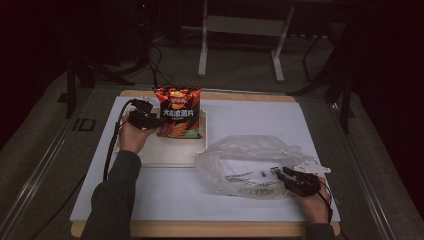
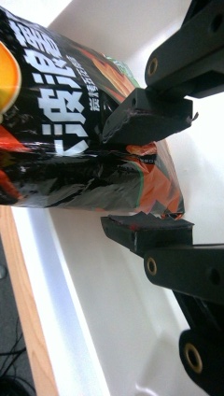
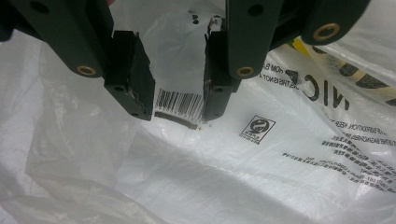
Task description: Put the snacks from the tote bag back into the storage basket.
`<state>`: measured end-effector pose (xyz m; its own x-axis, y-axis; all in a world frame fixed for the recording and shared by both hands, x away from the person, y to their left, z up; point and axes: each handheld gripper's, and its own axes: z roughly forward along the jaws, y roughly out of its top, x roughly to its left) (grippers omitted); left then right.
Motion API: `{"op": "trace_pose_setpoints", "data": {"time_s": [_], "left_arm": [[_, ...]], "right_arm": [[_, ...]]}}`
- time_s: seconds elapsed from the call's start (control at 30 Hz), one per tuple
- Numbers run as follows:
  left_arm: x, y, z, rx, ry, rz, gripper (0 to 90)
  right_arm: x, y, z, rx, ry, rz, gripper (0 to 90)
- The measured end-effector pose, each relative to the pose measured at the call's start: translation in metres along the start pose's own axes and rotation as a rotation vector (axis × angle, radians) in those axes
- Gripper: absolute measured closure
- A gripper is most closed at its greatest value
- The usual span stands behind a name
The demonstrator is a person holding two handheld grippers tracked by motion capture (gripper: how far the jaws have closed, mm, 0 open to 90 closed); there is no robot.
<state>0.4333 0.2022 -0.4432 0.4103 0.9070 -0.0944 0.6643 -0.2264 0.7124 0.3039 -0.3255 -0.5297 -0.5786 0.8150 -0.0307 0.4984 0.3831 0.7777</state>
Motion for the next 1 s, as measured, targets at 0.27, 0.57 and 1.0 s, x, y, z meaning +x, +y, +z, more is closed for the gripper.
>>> {"op": "trace_pose_setpoints", "data": {"time_s": [0.27, 0.57, 1.0], "left_arm": [[-0.001, -0.001, -0.015, -0.042, -0.021, -0.009, 51.8], [-0.009, -0.001, -0.036, -0.109, -0.045, 0.012, 51.7], [-0.024, -0.001, -0.052, -0.145, -0.09, 0.056, 51.1]], "right_arm": [[0.0, 0.001, -0.002, -0.007, -0.004, 0.002, 63.4], [0.003, 0.003, -0.004, -0.015, -0.006, -0.005, 63.4], [0.01, 0.01, -0.016, -0.045, -0.01, -0.034, 63.4]]}}
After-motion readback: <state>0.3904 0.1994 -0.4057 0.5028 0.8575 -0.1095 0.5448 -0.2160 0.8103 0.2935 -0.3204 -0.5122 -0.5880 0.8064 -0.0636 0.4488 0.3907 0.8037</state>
